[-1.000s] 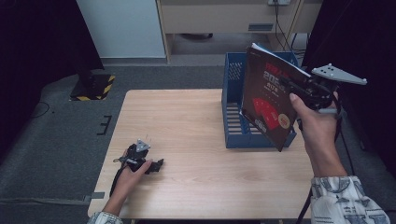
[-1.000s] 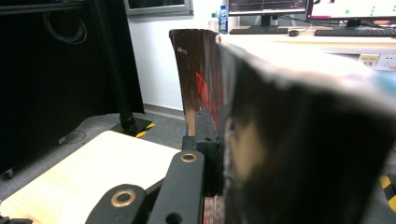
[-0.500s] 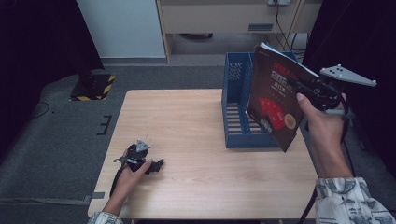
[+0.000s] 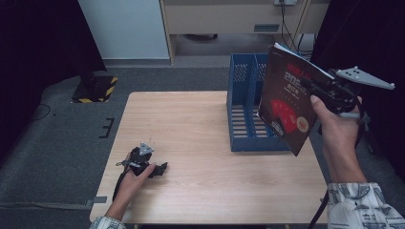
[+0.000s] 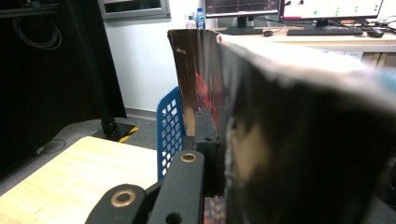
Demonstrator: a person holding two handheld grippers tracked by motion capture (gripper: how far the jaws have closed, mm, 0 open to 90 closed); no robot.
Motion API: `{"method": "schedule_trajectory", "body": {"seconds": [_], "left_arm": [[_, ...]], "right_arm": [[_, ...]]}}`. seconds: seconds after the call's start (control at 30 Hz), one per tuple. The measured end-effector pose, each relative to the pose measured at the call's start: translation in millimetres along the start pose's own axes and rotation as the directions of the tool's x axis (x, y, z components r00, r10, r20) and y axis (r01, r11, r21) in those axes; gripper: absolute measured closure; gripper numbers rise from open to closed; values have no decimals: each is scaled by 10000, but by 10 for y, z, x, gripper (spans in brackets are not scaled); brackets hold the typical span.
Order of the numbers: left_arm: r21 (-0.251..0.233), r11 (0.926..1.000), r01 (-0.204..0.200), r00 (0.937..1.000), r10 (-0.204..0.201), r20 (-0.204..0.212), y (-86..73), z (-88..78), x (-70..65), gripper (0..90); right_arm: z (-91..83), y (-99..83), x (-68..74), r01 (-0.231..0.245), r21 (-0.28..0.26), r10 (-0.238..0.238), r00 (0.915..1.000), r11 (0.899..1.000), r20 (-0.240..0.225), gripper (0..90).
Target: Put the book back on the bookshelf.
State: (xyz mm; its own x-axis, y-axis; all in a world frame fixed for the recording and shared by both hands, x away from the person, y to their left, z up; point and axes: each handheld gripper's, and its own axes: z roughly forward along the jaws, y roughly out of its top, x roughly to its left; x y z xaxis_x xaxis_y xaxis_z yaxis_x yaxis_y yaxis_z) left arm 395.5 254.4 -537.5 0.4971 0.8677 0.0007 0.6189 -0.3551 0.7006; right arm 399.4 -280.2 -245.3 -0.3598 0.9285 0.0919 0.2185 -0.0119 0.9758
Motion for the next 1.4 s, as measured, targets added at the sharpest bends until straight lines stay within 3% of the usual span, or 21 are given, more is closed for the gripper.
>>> {"method": "schedule_trajectory", "body": {"seconds": [1.1,1.4], "left_arm": [[15,10000,2,10000,-2,22,3,0,1,0],[1,10000,-5,10000,5,27,3,2,2,0]], "right_arm": [[-180,86,-225,-216,-82,222,9960,9997,861,870],[-152,50,-291,-178,-59,184,9924,9998,1214,871]]}}
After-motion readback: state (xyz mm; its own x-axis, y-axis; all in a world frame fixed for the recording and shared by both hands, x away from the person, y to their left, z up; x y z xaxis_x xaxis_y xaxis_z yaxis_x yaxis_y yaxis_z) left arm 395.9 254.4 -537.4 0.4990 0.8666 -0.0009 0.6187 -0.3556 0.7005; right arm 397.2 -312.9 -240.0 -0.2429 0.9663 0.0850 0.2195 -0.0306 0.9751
